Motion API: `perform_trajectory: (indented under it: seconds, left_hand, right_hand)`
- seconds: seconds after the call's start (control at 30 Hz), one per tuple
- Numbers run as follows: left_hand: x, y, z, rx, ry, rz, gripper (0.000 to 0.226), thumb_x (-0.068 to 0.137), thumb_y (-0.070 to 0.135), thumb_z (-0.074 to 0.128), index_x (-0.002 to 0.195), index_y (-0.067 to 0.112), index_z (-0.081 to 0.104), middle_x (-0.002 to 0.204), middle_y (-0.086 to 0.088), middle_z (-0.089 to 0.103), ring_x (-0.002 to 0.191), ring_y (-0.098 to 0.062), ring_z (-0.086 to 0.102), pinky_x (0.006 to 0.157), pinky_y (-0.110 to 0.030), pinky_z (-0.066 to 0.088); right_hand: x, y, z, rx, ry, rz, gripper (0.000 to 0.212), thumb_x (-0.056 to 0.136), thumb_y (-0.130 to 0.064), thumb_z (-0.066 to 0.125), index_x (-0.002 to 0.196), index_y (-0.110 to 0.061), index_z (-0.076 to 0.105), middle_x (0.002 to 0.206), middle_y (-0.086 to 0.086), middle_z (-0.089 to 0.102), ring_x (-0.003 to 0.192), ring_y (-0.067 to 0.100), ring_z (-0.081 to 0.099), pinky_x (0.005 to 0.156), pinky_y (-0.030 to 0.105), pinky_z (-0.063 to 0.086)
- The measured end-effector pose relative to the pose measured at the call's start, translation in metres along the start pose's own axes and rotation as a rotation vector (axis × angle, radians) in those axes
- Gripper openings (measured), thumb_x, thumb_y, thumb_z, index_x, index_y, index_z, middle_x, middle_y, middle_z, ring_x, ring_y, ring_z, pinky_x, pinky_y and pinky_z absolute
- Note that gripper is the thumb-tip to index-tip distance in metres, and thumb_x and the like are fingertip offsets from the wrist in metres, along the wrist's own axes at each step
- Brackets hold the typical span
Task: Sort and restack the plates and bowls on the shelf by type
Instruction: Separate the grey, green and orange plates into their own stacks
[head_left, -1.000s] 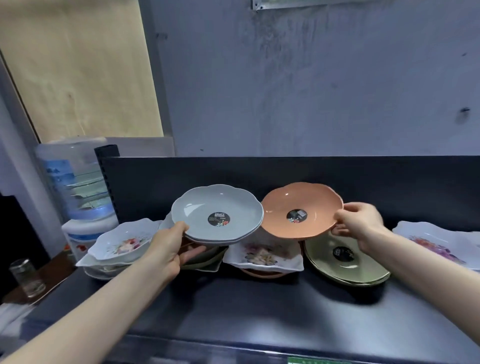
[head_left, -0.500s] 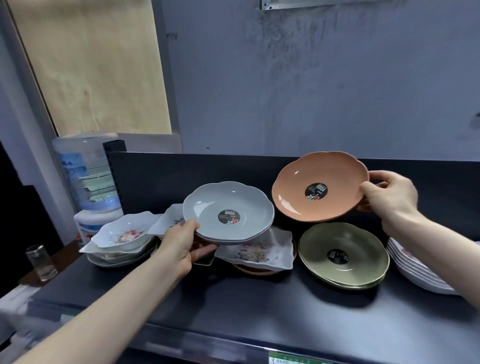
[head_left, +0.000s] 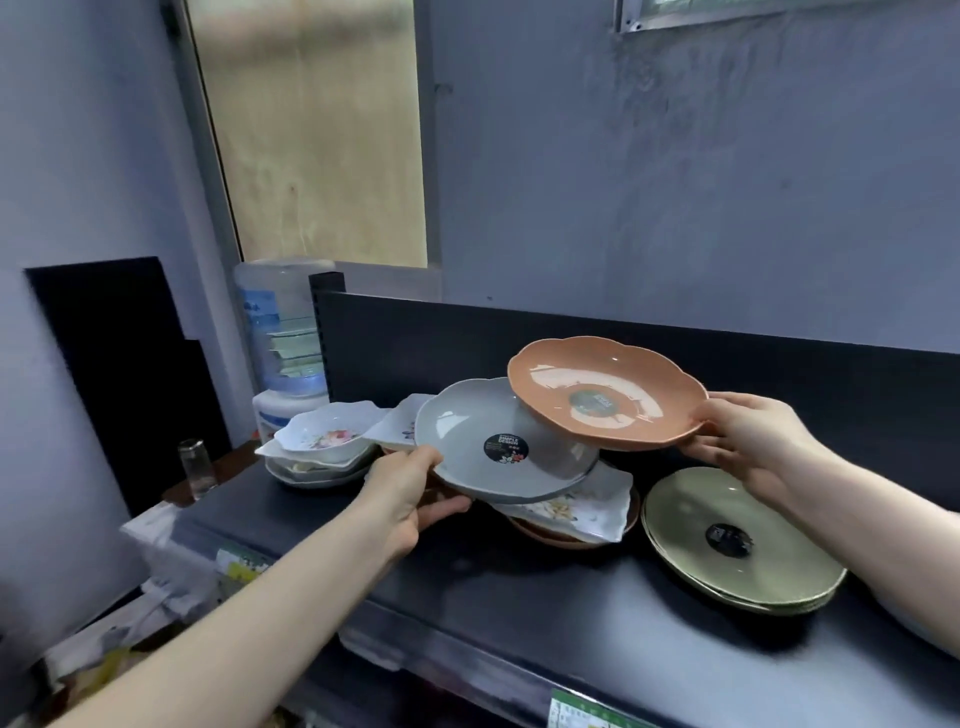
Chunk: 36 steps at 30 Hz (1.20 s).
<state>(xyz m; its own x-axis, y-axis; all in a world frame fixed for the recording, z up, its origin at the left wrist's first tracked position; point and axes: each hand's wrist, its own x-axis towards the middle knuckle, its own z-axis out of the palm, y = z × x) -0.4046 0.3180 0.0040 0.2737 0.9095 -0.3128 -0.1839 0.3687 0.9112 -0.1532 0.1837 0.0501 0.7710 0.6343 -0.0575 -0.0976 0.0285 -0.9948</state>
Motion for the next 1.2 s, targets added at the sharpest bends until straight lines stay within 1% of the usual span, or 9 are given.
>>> perform_trajectory:
  seconds: [0.17,0.37,0.43,0.5,0.6,0.77,0.87,1.0,1.2]
  left_hand:
    - [0.004,0.024,-0.027,-0.006,0.045,0.031,0.014,0.091,0.001,0.048,0.081,0.01,0.05,0.074,-0.009,0.046,0.066,-0.021,0.052,0.038,-0.033,0.055]
    - [0.042,0.057,-0.08,0.021,0.085,0.073,0.01,0.09,0.001,0.048,0.094,0.005,0.056,0.102,-0.019,0.057,0.082,-0.028,0.057,0.036,-0.029,0.053]
    - [0.055,0.07,-0.1,0.041,0.078,0.072,0.009,0.092,0.002,0.047,0.093,0.003,0.056,0.089,-0.016,0.059,0.073,-0.026,0.058,0.034,-0.029,0.052]
    - [0.071,0.084,-0.122,0.07,0.077,0.058,0.012,0.093,0.003,0.048,0.082,0.004,0.053,0.079,-0.013,0.056,0.066,-0.024,0.056,0.033,-0.029,0.051]
    - [0.101,0.104,-0.155,0.156,0.066,0.058,0.011,0.094,0.004,0.048,0.084,0.005,0.053,0.076,-0.011,0.054,0.062,-0.022,0.055,0.032,-0.025,0.051]
    - [0.157,0.136,-0.2,0.292,0.02,0.087,0.015,0.094,0.003,0.047,0.081,0.01,0.052,0.074,-0.012,0.055,0.059,-0.021,0.054,0.034,-0.024,0.052]
    - [0.191,0.15,-0.219,0.345,-0.015,0.068,0.01,0.093,0.002,0.047,0.088,0.01,0.051,0.076,-0.012,0.056,0.059,-0.022,0.056,0.033,-0.026,0.051]
    - [0.233,0.154,-0.238,0.406,-0.056,0.022,0.013,0.092,0.0,0.047,0.101,0.008,0.052,0.073,-0.012,0.055,0.049,-0.02,0.055,0.034,-0.028,0.052]
    - [0.264,0.144,-0.246,0.445,-0.103,-0.055,0.014,0.092,-0.002,0.047,0.084,0.008,0.051,0.074,-0.014,0.056,0.06,-0.024,0.056,0.033,-0.03,0.051]
  right_hand:
    - [-0.001,0.002,0.031,0.016,-0.054,0.01,0.029,0.083,0.01,0.056,0.109,0.0,0.064,0.077,0.016,0.062,0.06,0.024,0.059,0.042,0.02,0.054]
    - [-0.007,-0.004,0.094,0.017,-0.102,-0.007,0.027,0.086,0.01,0.055,0.11,0.001,0.063,0.077,0.016,0.062,0.06,0.024,0.06,0.046,0.023,0.057]
    - [-0.01,-0.004,0.127,0.001,-0.13,-0.018,0.027,0.085,0.011,0.055,0.108,0.001,0.063,0.076,0.015,0.062,0.06,0.024,0.059,0.047,0.023,0.058]
    - [-0.011,-0.001,0.163,-0.02,-0.157,-0.011,0.027,0.083,0.013,0.055,0.106,0.002,0.063,0.076,0.016,0.061,0.06,0.024,0.058,0.047,0.022,0.057]
    - [-0.006,0.009,0.217,-0.067,-0.183,0.018,0.032,0.08,0.017,0.052,0.107,0.004,0.064,0.071,0.016,0.06,0.057,0.024,0.055,0.046,0.023,0.053]
    - [0.011,0.027,0.295,-0.135,-0.141,0.033,0.031,0.085,0.012,0.051,0.109,-0.001,0.064,0.07,0.016,0.062,0.041,0.017,0.057,0.04,0.022,0.053]
    - [0.019,0.034,0.329,-0.165,-0.121,0.037,0.033,0.084,0.013,0.05,0.111,0.0,0.064,0.072,0.017,0.061,0.044,0.021,0.056,0.039,0.022,0.05]
    - [0.027,0.045,0.357,-0.245,-0.093,0.038,0.031,0.082,0.011,0.053,0.106,-0.003,0.067,0.077,0.017,0.063,0.052,0.023,0.054,0.047,0.025,0.054]
    - [0.038,0.067,0.38,-0.394,-0.061,0.044,0.032,0.082,0.007,0.051,0.108,-0.004,0.067,0.074,0.014,0.066,0.043,0.02,0.058,0.053,0.029,0.055]
